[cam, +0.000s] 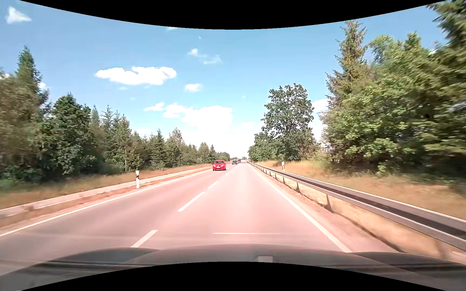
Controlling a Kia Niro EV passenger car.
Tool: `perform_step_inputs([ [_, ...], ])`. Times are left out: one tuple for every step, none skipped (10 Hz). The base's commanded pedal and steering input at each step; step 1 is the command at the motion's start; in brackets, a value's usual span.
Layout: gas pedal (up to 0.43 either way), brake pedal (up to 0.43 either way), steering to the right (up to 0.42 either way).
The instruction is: Follow the waypoints while adhering to traffic rules and regulations
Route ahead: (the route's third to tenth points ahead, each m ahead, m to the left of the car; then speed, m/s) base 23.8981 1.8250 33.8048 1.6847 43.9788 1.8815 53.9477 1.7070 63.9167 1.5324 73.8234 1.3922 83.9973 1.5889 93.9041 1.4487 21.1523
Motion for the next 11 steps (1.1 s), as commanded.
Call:
perform_step_inputs([
  [0.26,0.0,-0.002],
  [0.26,0.0,-0.002],
  [0.26,0.0,-0.002],
  [0.26,0.0,-0.002],
  [0.26,0.0,-0.002],
  [0.26,0.0,-0.002],
  [0.26,0.0,-0.002],
  [0.26,0.0,-0.002],
  [0.26,0.0,-0.002],
  [0.26,0.0,-0.002],
  [0.26,0.0,-0.002],
])
